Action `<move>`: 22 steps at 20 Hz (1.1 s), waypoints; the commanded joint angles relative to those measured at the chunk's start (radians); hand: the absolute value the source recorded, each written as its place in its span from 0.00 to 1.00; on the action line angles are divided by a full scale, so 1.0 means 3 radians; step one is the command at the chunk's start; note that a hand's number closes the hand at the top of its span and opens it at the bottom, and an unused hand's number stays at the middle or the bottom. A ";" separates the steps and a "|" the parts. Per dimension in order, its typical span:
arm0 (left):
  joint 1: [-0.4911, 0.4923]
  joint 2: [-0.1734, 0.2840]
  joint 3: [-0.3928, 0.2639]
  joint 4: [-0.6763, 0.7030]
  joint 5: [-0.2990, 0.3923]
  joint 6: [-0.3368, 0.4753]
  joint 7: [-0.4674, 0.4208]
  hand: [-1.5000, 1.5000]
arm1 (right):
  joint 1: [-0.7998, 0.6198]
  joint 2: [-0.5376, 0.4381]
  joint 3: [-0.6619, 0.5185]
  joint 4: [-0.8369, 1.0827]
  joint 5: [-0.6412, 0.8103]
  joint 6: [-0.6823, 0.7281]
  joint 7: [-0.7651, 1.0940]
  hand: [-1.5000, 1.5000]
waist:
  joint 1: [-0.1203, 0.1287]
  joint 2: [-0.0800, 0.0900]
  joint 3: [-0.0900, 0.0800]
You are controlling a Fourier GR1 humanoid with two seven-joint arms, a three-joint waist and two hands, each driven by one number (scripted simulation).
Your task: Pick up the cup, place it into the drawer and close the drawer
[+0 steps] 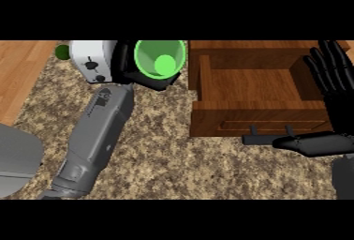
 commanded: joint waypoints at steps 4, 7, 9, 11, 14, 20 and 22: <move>-0.0447 -0.0034 -0.0406 -0.0252 0.0107 0.0514 0.0745 1.00 | -0.0096 -0.0189 -0.0214 -0.0039 -0.0172 0.0090 0.0136 0.00 | -0.0027 0.0009 -0.0001; -0.1091 -0.0034 -0.0451 0.0144 0.0217 0.0889 0.1149 1.00 | 0.0059 -0.0033 -0.0073 0.0032 -0.0044 0.0080 -0.0165 0.00 | -0.0096 0.0029 0.0002; -0.1129 -0.0035 -0.0741 0.0425 0.0383 0.1062 0.1013 1.00 | -0.0126 0.0028 0.0081 -0.0125 -0.0007 -0.0026 0.0152 0.00 | -0.0153 0.0037 -0.0001; -0.1302 -0.0035 -0.0754 0.0673 0.0434 0.1081 0.1145 1.00 | -0.0171 0.0011 -0.0009 0.0242 0.0035 0.0011 -0.0152 0.00 | -0.0155 0.0059 0.0002; -0.1504 -0.0035 -0.0826 0.1060 0.0484 0.1199 0.1183 1.00 | -0.0201 -0.0016 -0.0008 0.0046 -0.0075 0.0047 -0.0007 0.00 | -0.0254 0.0081 0.0003; -0.1521 -0.0035 -0.1282 0.1395 0.0670 0.1096 0.1289 1.00 | -0.0358 -0.0032 0.0023 0.0109 -0.0132 0.0100 0.0031 0.00 | -0.0399 0.0107 0.0005; -0.1470 -0.0035 -0.1421 0.1462 0.0707 0.1009 0.1375 1.00 | -0.0266 -0.0009 0.0078 0.0191 -0.0053 0.0143 -0.0124 0.00 | -0.0474 0.0131 0.0008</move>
